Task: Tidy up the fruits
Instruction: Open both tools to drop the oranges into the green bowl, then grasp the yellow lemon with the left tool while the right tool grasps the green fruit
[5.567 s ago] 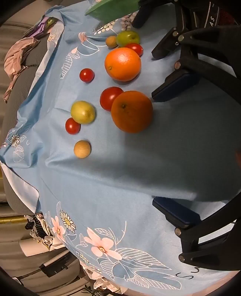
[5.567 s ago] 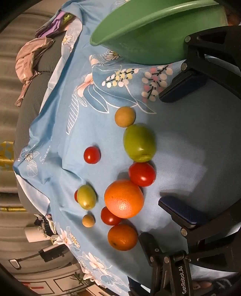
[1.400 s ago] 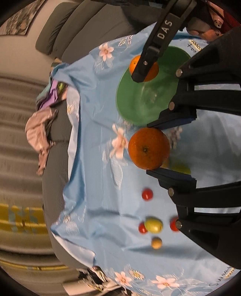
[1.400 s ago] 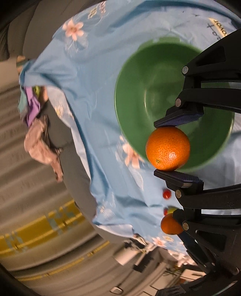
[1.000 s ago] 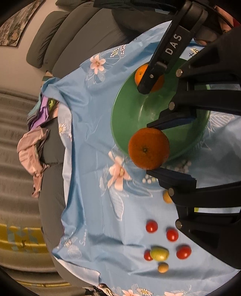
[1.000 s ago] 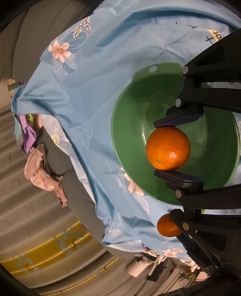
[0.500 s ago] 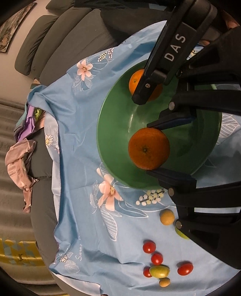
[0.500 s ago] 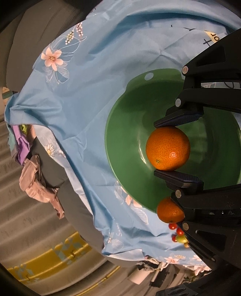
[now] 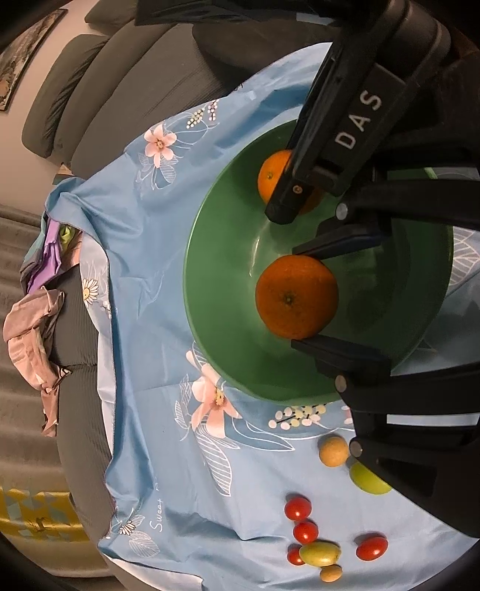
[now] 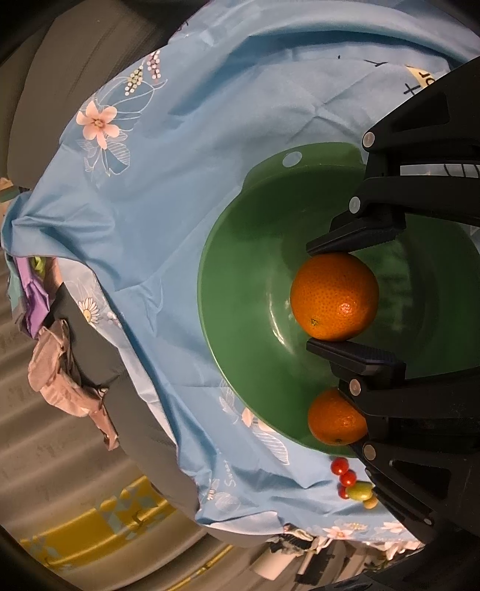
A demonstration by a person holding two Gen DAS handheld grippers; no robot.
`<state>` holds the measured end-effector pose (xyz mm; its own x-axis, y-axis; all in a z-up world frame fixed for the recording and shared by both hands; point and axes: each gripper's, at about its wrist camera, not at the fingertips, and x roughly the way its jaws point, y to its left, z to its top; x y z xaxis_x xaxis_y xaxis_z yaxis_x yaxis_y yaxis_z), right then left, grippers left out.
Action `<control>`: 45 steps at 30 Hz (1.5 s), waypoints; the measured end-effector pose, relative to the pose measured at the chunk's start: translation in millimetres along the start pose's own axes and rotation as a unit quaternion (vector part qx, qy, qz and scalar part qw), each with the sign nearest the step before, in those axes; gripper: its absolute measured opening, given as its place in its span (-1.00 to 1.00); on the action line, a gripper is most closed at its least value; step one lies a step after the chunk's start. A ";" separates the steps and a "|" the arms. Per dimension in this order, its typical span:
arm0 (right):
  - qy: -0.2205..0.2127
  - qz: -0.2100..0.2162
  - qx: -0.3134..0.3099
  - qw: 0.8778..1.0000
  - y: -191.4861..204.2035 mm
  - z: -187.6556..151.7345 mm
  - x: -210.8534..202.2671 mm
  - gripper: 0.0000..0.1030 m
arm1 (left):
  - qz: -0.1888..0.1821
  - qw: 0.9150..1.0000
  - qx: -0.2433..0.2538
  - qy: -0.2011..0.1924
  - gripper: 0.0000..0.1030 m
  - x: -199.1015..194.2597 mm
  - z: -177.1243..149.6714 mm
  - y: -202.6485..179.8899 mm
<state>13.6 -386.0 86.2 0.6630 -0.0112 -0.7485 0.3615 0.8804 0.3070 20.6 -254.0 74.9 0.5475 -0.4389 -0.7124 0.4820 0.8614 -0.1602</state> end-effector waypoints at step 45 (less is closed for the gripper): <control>0.012 0.062 -0.248 0.967 174.3 -76.0 10.6 0.20 | 0.205 0.961 -0.177 -0.049 0.55 -121.0 -66.5 202.2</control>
<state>33.8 -196.6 87.1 0.6635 0.1139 -0.7394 -0.0812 0.9935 0.0801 6.3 -9.7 83.2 0.7126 -0.0514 -0.6996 -0.0411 0.9925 -0.1148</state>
